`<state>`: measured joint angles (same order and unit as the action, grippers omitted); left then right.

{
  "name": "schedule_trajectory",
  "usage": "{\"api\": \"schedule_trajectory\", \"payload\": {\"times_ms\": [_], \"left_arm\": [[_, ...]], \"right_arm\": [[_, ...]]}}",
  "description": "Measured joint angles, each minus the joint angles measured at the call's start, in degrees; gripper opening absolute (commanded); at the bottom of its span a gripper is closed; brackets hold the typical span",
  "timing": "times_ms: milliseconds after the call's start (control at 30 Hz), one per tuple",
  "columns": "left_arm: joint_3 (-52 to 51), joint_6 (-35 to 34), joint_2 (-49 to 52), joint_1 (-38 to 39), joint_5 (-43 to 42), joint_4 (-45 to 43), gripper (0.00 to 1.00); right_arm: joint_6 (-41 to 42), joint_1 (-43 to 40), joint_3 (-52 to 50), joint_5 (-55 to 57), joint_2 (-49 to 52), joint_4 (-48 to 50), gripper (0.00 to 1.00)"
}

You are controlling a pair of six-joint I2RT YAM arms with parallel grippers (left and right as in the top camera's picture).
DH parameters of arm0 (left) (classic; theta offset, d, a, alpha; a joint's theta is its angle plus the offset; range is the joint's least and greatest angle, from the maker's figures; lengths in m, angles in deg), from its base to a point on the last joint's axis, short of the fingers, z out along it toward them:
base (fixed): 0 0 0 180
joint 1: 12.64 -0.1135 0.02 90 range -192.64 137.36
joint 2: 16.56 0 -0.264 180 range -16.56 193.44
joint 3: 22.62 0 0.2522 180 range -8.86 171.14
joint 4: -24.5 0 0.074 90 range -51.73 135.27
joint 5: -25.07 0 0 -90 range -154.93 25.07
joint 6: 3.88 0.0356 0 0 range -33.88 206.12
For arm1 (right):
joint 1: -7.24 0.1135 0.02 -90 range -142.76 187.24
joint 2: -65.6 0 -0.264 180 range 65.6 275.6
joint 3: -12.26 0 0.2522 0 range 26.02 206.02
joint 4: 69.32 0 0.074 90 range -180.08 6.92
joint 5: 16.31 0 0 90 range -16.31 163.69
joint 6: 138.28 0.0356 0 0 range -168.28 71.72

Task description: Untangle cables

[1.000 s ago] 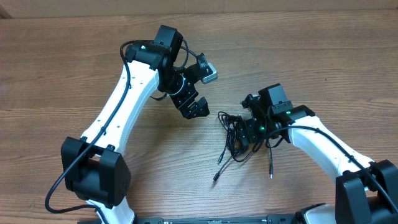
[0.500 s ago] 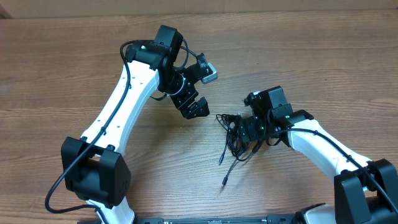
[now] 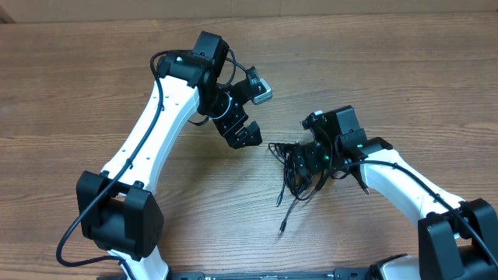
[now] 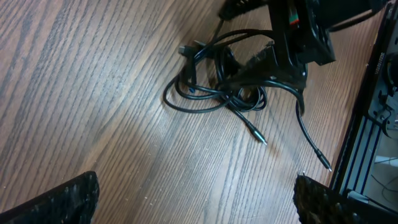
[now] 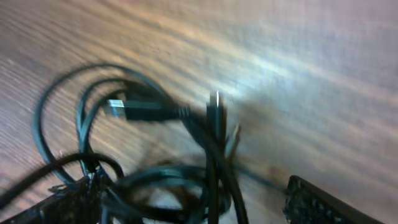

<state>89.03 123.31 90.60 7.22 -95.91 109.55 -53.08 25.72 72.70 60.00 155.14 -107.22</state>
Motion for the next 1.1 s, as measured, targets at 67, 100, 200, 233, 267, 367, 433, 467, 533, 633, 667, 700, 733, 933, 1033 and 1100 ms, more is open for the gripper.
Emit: {"api": "schedule_trajectory", "payload": {"times_ms": [67,100,200,233,267,367,433,467,533,633,667,700,733,933,1033,1100], "left_arm": [[0.0,0.0,0.0,0.0,0.0,0.0,1.0],[0.0,0.0,0.0,0.0,0.0,0.0,0.99],[0.0,0.0,0.0,0.0,0.0,0.0,1.0],[0.0,0.0,0.0,0.0,0.0,0.0,1.0],[0.0,0.0,0.0,0.0,0.0,0.0,1.0],[0.0,0.0,0.0,0.0,0.0,0.0,1.0],[0.0,0.0,0.0,0.0,0.0,0.0,1.0],[0.0,0.0,0.0,0.0,0.0,0.0,1.0],[0.0,0.0,0.0,0.0,0.0,0.0,0.99],[0.0,0.0,0.0,0.0,0.0,0.0,0.99],[0.0,0.0,0.0,0.0,0.0,0.0,0.99],[0.0,0.0,0.0,0.0,0.0,0.0,0.99],[0.0,0.0,0.0,0.0,0.0,0.0,1.0],[0.0,0.0,0.0,0.0,0.0,0.0,1.0],[0.0,0.0,0.0,0.0,0.0,0.0,1.0],[0.0,0.0,0.0,0.0,0.0,0.0,0.99]], "right_arm": [[-2.1,0.0,0.0,-0.3,0.0,1.8,0.95],[-3.3,0.0,0.0,-0.5,0.0,2.8,0.95],[-7.7,0.0,0.0,-0.7,0.0,4.7,0.95],[-9.2,0.0,0.0,-0.7,0.0,5.0,0.95],[-10.3,0.0,0.0,-0.6,0.0,5.2,0.95],[-12.5,0.0,0.0,0.5,0.0,4.8,0.95],[-13.3,0.0,0.0,1.4,0.0,3.8,0.95],[-13.6,0.0,0.0,1.7,0.0,3.2,0.95],[-14.0,0.0,0.0,2.2,0.0,1.9,0.95],[-14.5,0.0,0.0,2.6,0.0,0.4,0.94],[-14.6,0.0,0.0,2.7,0.0,0.0,0.94],[-14.7,0.0,0.0,2.8,0.0,-0.3,0.93],[-14.8,0.0,0.0,2.8,0.0,-0.6,0.9],[-15.0,0.0,0.0,3.2,2.0,-1.0,0.77],[-15.0,0.0,0.0,3.1,3.6,-1.2,0.57],[-14.9,0.0,0.0,2.4,4.3,-1.7,0.33]]}}
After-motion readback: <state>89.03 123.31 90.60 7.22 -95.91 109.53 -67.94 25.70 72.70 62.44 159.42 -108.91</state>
